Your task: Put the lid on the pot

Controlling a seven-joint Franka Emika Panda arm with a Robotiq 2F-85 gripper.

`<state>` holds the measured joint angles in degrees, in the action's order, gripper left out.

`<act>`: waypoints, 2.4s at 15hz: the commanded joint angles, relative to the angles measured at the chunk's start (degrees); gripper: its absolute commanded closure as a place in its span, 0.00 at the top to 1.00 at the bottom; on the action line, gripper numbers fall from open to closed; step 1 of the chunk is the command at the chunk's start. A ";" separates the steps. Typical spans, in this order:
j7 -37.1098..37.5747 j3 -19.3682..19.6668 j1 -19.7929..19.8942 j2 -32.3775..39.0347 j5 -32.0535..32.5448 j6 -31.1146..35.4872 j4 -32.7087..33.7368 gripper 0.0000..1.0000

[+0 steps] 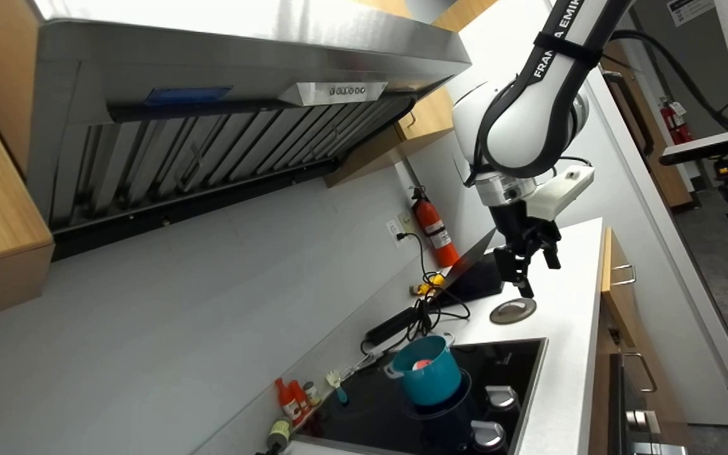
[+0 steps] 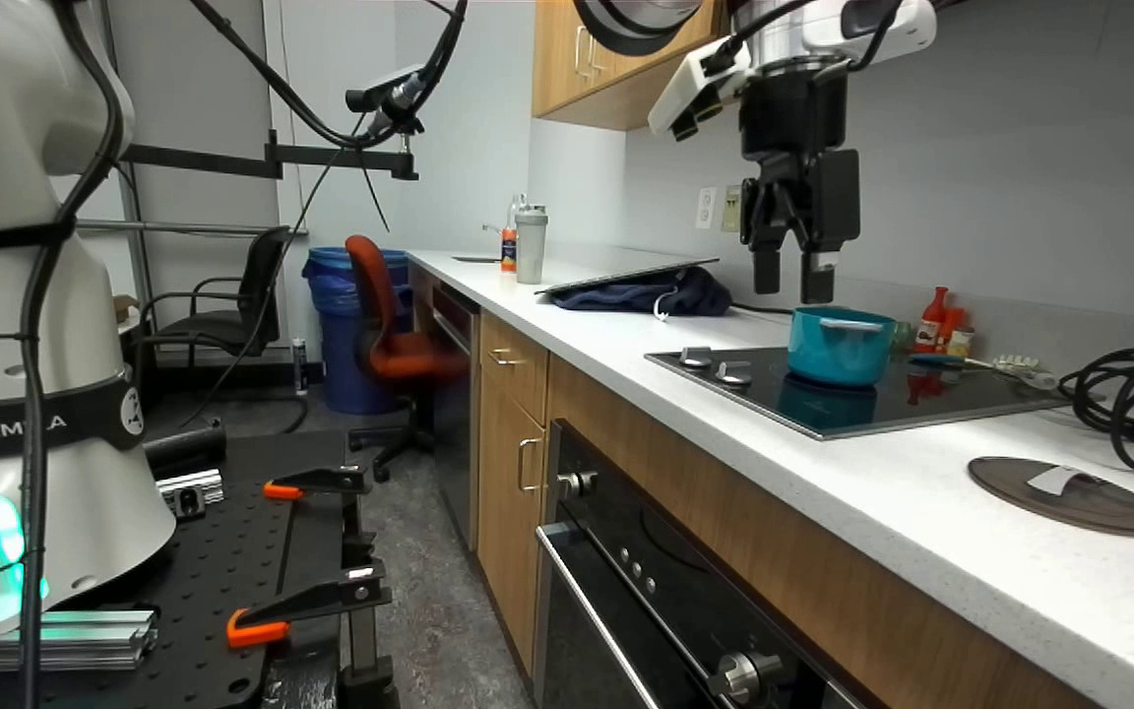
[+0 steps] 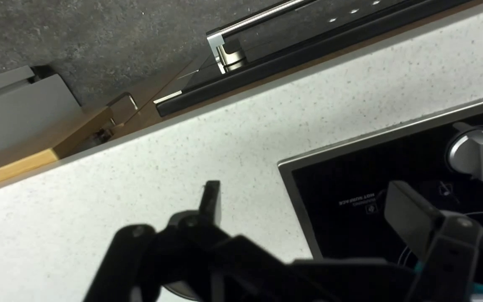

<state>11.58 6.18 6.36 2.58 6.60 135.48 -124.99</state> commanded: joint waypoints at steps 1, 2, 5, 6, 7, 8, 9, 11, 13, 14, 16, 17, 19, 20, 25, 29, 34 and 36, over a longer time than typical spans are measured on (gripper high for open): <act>4.18 0.71 -0.17 2.91 2.54 1.34 3.13 1.00; 4.83 0.82 -0.25 3.17 2.60 0.88 3.51 1.00; 2.58 0.71 -0.22 2.16 0.79 0.38 2.15 1.00; 2.68 0.72 -0.23 2.29 0.79 0.38 2.29 1.00; 2.72 0.73 -0.23 2.34 0.78 0.38 2.35 1.00; 2.75 0.73 -0.23 2.36 0.78 0.38 2.36 1.00; 2.76 0.73 -0.23 2.36 0.78 0.38 2.37 1.00; 2.77 0.73 -0.23 2.36 0.79 0.38 2.38 1.00; 2.78 0.73 -0.23 2.36 0.78 0.38 2.38 1.00; 2.78 0.73 -0.23 2.36 0.78 0.38 2.38 1.00; 2.78 0.73 -0.23 2.36 0.79 0.38 2.38 1.00; 2.78 0.73 -0.23 2.36 0.78 0.38 2.38 1.00; 2.78 0.73 -0.23 2.36 0.79 0.38 2.38 1.00; 2.78 0.73 -0.23 2.36 0.79 0.38 2.38 1.00; 1.88 1.04 0.19 6.35 0.03 0.65 6.26 0.99; 1.77 2.16 0.66 11.77 -0.28 0.07 12.32 0.99; 0.66 3.33 1.59 19.60 -1.71 -1.93 21.94 0.99; 0.04 3.51 2.10 22.39 -2.38 -2.66 25.24 0.99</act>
<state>13.57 9.60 7.44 19.57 6.22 135.66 -107.23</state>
